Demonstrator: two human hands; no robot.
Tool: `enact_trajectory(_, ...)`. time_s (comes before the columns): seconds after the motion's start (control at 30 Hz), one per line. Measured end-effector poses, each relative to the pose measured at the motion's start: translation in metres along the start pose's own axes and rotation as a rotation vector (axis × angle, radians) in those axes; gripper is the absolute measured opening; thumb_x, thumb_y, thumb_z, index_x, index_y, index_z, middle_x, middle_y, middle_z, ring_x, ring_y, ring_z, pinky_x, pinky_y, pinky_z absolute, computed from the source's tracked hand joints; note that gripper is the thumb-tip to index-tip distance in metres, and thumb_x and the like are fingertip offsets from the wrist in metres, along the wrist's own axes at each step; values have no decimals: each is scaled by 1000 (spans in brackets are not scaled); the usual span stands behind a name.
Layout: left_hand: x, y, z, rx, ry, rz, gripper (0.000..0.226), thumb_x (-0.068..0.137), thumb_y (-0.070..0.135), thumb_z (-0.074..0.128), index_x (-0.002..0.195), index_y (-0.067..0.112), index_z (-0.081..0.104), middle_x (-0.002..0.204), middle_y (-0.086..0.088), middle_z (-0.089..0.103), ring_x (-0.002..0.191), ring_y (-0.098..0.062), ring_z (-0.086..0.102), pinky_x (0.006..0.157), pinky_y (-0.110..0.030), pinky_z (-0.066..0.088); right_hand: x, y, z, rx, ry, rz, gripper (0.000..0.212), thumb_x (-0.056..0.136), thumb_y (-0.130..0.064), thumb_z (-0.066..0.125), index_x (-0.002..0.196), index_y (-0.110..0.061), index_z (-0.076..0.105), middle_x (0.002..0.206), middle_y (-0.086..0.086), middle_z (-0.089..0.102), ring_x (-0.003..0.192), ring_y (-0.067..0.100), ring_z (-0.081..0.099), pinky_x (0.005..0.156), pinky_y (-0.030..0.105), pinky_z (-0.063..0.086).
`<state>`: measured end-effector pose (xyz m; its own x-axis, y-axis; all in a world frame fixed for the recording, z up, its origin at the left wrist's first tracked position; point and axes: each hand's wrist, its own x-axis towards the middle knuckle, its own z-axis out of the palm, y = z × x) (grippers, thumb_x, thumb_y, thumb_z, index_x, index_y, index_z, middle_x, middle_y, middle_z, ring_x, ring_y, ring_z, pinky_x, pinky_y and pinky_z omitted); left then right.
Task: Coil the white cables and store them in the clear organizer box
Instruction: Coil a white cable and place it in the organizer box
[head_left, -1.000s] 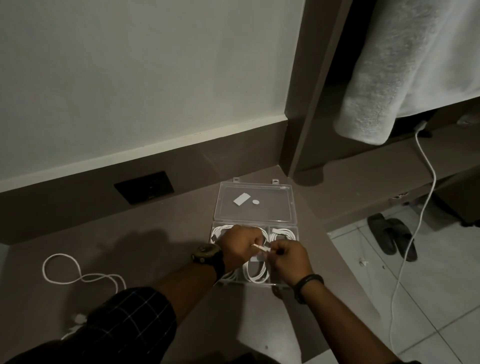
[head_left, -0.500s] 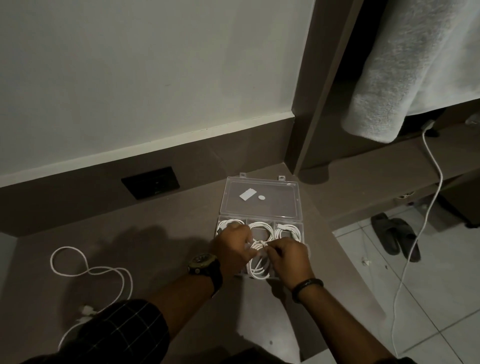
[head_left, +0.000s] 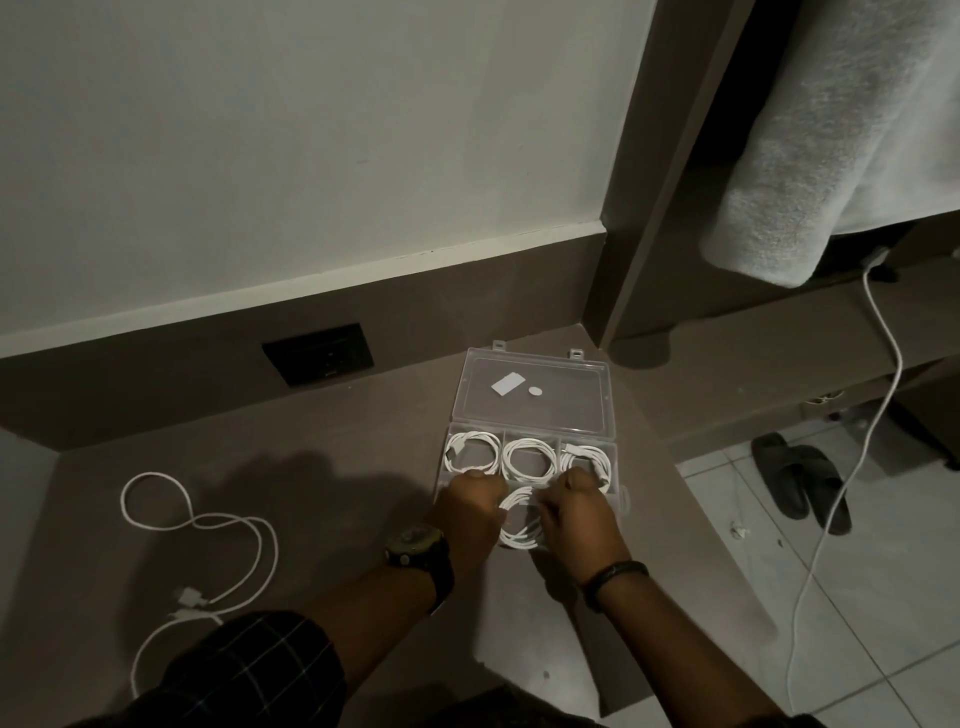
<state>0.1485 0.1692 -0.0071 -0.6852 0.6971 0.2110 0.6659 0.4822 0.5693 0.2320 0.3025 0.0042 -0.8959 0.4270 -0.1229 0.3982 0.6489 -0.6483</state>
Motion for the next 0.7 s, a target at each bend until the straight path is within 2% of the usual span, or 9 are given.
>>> enact_trajectory(0.07, 0, -1, -1, 27, -9, 19, 20, 69, 17, 49, 59, 5, 60, 55, -13, 60, 52, -29, 56, 55, -30, 35, 0, 1, 2, 10, 28, 5, 10, 82, -6, 60, 87, -2, 69, 86, 5, 56, 74, 12, 49, 73, 25, 40)
enact_trajectory(0.17, 1, -3, -1, 8, 3, -23, 17, 71, 17, 58, 60, 5, 60, 57, -13, 60, 54, -30, 56, 53, -38, 43, 1, 1, -2, 59, 77, 33, 6, 79, -6, 68, 77, -7, 73, 86, 9, 64, 72, 8, 49, 67, 7, 34)
enact_trajectory(0.27, 1, 1, -4, -28, 28, 53, 30, 76, 26, 61, 54, 6, 60, 51, -9, 59, 49, -24, 53, 50, -32, 44, 2, 6, -9, 153, 55, 37, 7, 78, -7, 71, 72, -6, 74, 79, 9, 65, 67, -1, 50, 64, 0, 34)
enact_trajectory(0.37, -5, 2, -11, 21, -136, 167, 38, 72, 43, 65, 61, 7, 70, 60, -8, 67, 57, -21, 60, 55, -29, 47, 1, 11, -21, 171, -61, -31, 9, 78, -3, 68, 80, -8, 76, 79, 7, 65, 76, 4, 54, 68, 5, 38)
enact_trajectory(0.43, -8, -1, -17, 67, -308, 170, 33, 75, 42, 61, 68, 12, 73, 73, -8, 70, 72, -23, 63, 63, -31, 49, 1, 14, -26, 114, -140, -101, 17, 76, 1, 68, 90, -7, 75, 87, 6, 65, 85, 10, 56, 76, 4, 38)
enact_trajectory(0.47, -9, -1, -18, 120, -329, 193, 30, 75, 38, 58, 66, 14, 73, 76, -8, 71, 73, -24, 64, 64, -31, 51, 2, 15, -25, 56, -162, -147, 20, 76, 1, 68, 93, -7, 75, 90, 8, 66, 89, 13, 56, 80, 8, 40)
enact_trajectory(0.57, -10, -1, -12, 312, -318, 301, 25, 72, 33, 56, 59, 18, 72, 74, -4, 72, 67, -25, 67, 61, -28, 55, 4, 12, -21, -201, -262, -268, 14, 74, -8, 67, 86, -7, 74, 94, 12, 65, 91, 24, 59, 83, 30, 48)
enact_trajectory(0.63, -11, -2, -7, 371, -277, 323, 27, 75, 33, 54, 63, 18, 73, 82, -6, 73, 72, -29, 66, 64, -31, 56, 5, 11, -18, -312, -260, -292, 10, 70, -13, 70, 79, -10, 72, 91, 9, 63, 86, 26, 60, 79, 35, 51)
enact_trajectory(0.7, -14, 0, -8, 394, -230, 288, 30, 77, 34, 52, 66, 17, 73, 93, -8, 73, 76, -32, 64, 64, -34, 55, 5, 13, -17, -300, -195, -264, 4, 69, -11, 69, 72, -10, 66, 87, 5, 58, 81, 23, 58, 73, 36, 51)
